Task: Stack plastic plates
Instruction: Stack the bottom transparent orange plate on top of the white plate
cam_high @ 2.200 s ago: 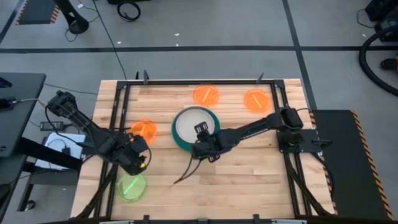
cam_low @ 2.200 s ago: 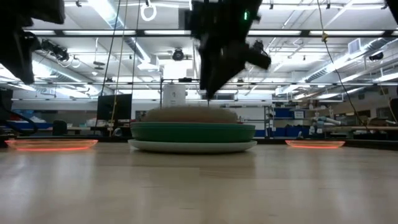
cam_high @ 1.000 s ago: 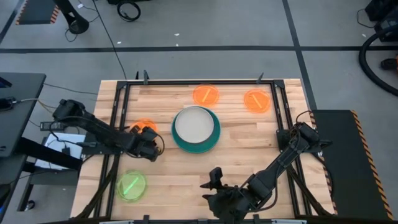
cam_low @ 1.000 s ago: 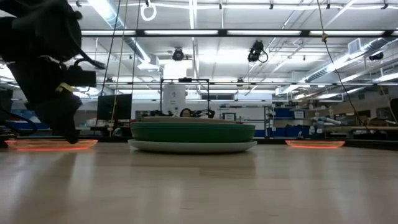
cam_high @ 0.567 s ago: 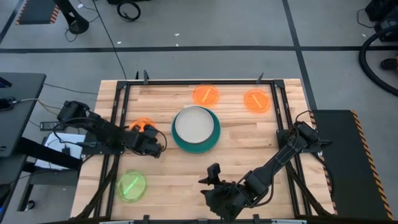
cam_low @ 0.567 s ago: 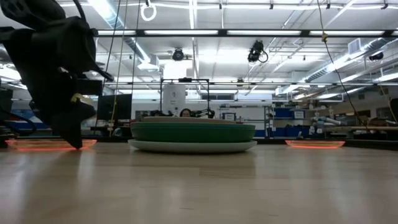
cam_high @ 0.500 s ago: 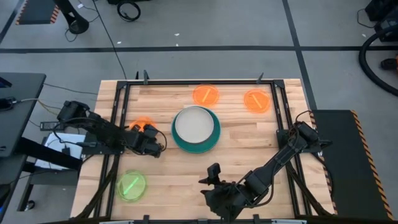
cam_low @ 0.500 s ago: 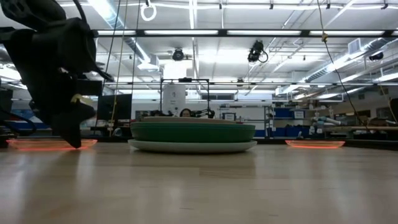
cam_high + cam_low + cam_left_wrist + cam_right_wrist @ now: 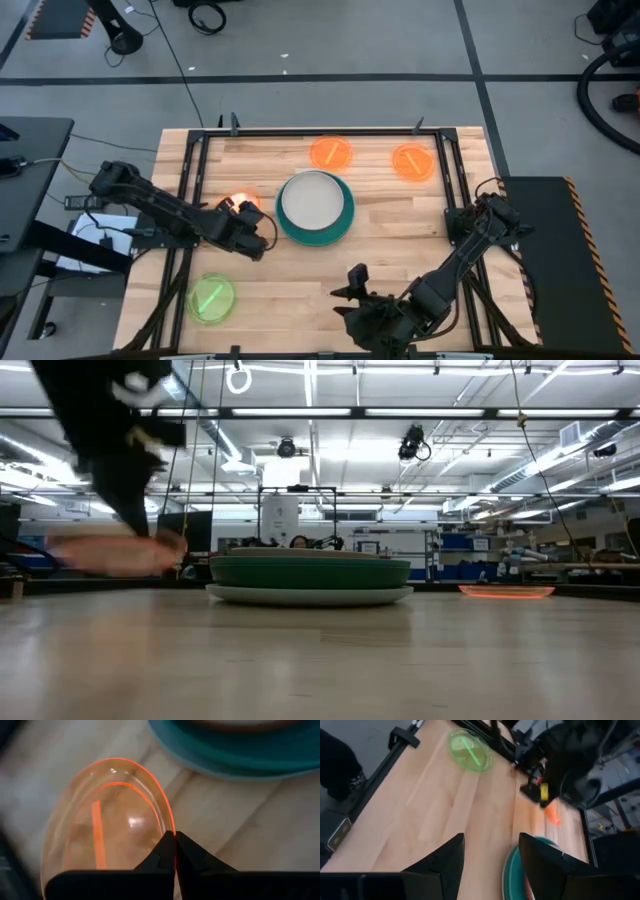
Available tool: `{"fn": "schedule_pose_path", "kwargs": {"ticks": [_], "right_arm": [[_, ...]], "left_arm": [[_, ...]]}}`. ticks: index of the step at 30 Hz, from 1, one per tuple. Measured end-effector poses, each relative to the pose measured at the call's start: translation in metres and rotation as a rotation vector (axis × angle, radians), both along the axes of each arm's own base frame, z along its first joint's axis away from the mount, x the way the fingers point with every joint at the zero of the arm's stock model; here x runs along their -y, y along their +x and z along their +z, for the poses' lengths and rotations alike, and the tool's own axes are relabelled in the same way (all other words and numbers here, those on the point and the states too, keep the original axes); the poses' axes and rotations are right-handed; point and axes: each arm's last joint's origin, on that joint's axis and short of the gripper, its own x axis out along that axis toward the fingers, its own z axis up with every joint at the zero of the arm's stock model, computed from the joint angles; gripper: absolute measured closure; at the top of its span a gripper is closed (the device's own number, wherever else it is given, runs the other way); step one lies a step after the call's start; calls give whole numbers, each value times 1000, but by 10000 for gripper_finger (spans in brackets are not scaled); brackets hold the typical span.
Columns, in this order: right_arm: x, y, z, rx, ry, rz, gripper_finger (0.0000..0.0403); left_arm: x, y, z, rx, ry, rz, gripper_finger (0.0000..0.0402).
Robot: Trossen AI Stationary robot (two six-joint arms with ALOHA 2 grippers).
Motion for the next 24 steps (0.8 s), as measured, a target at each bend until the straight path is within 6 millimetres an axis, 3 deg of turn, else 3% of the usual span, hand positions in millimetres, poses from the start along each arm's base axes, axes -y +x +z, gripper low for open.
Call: {"fn": "schedule_pose_path", "kwargs": {"ticks": [5, 9, 12, 16, 24], "right_arm": [[5, -14, 5, -32, 40, -63, 206], [21, -29, 1, -121, 52, -218, 206], [39, -43, 1, -185, 54, -401, 206], [53, -57, 3, -225, 13, -543, 206], [56, -57, 3, -236, -9, -532, 206]], "left_arm": [[19, 13, 57, 78, 85, -111, 396], [35, 38, 74, 240, 131, -287, 396], [37, 65, 70, 310, 184, -380, 396], [23, 101, 53, 312, 271, -423, 396], [-2, 139, -1, 179, 312, -436, 396]]}}
